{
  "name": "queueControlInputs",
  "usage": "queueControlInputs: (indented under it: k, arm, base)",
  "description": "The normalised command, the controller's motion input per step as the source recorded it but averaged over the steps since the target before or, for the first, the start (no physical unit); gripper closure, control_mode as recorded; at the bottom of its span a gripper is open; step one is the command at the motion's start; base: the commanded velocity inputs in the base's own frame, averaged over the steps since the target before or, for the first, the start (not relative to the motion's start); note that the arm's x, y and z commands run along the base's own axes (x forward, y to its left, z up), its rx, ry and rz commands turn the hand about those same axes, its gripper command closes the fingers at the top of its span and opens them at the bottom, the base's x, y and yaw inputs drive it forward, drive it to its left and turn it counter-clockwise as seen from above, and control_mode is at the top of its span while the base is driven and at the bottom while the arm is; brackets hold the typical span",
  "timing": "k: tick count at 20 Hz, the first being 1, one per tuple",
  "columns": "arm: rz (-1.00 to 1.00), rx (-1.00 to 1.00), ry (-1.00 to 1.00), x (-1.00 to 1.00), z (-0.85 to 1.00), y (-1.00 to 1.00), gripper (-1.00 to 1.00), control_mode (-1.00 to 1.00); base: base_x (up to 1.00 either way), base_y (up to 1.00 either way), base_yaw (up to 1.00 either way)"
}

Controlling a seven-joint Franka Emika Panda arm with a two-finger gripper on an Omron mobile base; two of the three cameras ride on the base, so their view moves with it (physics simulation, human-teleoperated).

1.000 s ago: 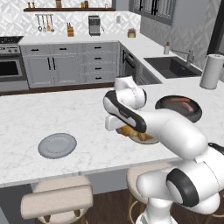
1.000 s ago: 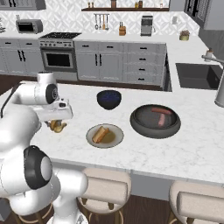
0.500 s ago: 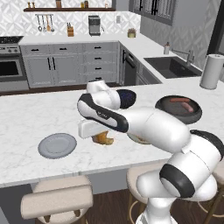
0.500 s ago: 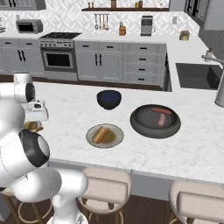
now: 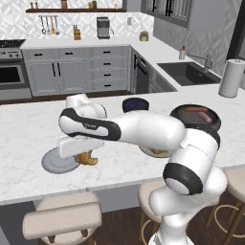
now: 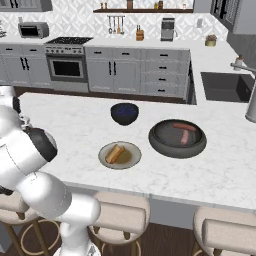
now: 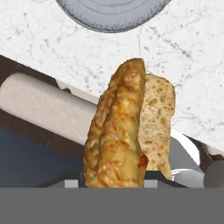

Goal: Place one bun and one sausage from the bowl on each plate.

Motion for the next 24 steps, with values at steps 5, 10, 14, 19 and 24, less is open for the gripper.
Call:
queueControlInputs:
  k: [5, 10, 14, 19, 24]
  arm:
    - [0.00, 0.00, -0.10, 0.28, -0.09, 0.53, 1.00, -1.00]
    - [0.00, 0.00, -0.13, 0.32, -0.21, 0.43, 1.00, -1.00]
    - [-0.01, 0.00, -0.13, 0.45, -0.32, 0.16, 1.00, -1.00]
    - [-0.02, 0.00, -0.07, 0.50, -0.30, 0.07, 1.00, -1.00]
    - [-0.02, 0.00, -0.03, 0.34, -0.23, 0.13, 1.00, -1.00]
  base:
    - [0.00, 0.00, 0.00]
    - [0.00, 0.00, 0.00]
    - [0.00, 0.00, 0.00]
    - [0.00, 0.00, 0.00]
    - [0.00, 0.00, 0.00]
